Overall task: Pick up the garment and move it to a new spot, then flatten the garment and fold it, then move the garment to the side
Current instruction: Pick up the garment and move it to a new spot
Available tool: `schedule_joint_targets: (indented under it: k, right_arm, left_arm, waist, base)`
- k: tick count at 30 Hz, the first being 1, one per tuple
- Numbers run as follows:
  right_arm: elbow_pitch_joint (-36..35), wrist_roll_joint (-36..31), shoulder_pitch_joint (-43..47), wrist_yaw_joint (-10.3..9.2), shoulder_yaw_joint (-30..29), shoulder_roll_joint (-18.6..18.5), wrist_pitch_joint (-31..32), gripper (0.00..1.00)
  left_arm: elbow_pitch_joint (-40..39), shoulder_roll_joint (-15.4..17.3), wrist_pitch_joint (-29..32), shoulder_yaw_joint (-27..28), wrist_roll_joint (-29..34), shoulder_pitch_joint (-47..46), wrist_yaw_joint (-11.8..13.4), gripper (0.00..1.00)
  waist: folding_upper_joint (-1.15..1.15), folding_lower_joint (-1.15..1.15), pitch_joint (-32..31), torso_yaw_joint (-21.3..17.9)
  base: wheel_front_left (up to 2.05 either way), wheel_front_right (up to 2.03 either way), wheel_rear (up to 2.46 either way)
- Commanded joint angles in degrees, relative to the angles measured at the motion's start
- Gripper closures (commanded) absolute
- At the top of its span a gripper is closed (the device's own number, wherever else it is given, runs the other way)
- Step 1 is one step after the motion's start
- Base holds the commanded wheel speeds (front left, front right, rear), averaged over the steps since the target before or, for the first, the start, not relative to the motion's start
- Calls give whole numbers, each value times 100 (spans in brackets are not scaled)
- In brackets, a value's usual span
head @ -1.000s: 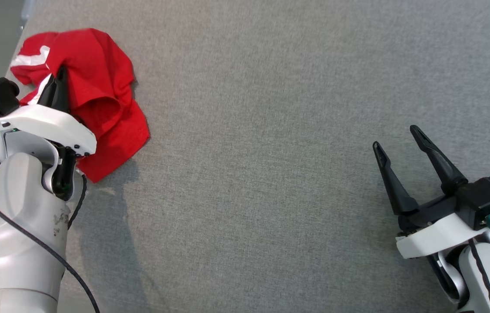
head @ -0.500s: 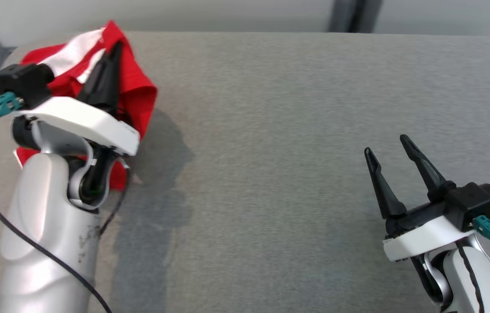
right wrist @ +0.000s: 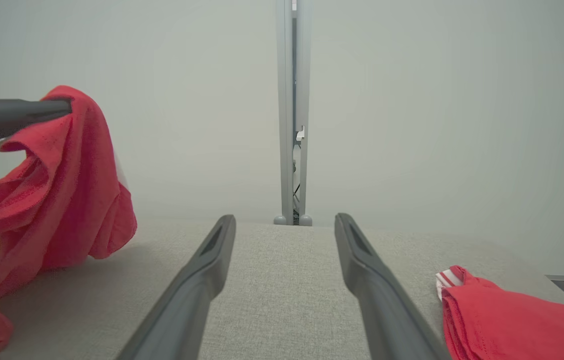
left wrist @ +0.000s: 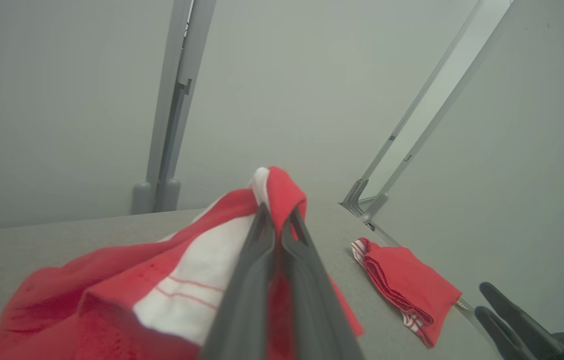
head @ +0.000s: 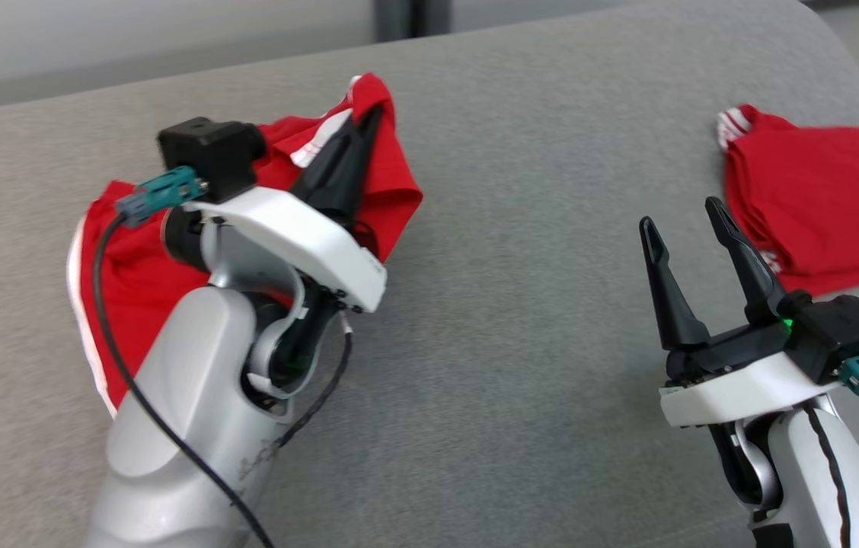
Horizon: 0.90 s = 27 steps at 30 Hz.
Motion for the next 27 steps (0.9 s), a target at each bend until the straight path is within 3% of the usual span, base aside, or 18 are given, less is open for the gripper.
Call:
schedule_joint_targets:
  k: [1, 7, 15, 16, 17, 18, 23, 27]
  right_arm:
    - [-32, 56, -72, -2, -17, 25, -25, 0]
    - [-74, 107, -252, -2, 115, 199, -25, 0]
    - [-60, 174, -380, -2, 237, 316, -25, 0]
    - [-56, 179, -378, -2, 244, 324, -25, 0]
    - [-48, 186, -379, -2, 245, 328, -25, 0]
    - [-37, 187, -381, -2, 240, 329, -25, 0]
    - [11, 134, -377, -2, 178, 340, -26, 0]
    - [47, 35, -304, -2, 114, 300, -26, 0]
  left_arm:
    - [42, 22, -85, -127, -144, -149, 88, 100]
    - [623, 23, -630, -945, -609, -779, 632, 100]
    - [1513, 28, -1611, -1451, -1318, -1726, 1097, 100]
    - [1635, 28, -1745, -1497, -1391, -1810, 1140, 87]
    - [1768, 22, -1856, -1559, -1474, -1871, 1167, 53]
    - [1901, 17, -1920, -1663, -1556, -1919, 1168, 0]
    - [2489, 36, -2001, -2233, -1708, -2037, 881, 0]
    - [2827, 24, -2256, -2299, -1708, -2048, 769, 0]
  waist:
    - [0, 0, 239, -430]
    - [0, 0, 558, -984]
    - [0, 0, 748, -1296]
    - [0, 0, 758, -1307]
    - [0, 0, 762, -1309]
    - [0, 0, 761, -1303]
    - [0, 0, 681, -1083]
    - [0, 0, 475, -735]
  base:
    - [0, 0, 0]
    - [0, 0, 0]
    - [0, 0, 0]
    - [0, 0, 0]
    - [0, 0, 0]
    - [0, 0, 0]
    - [0, 0, 0]
    - [0, 0, 0]
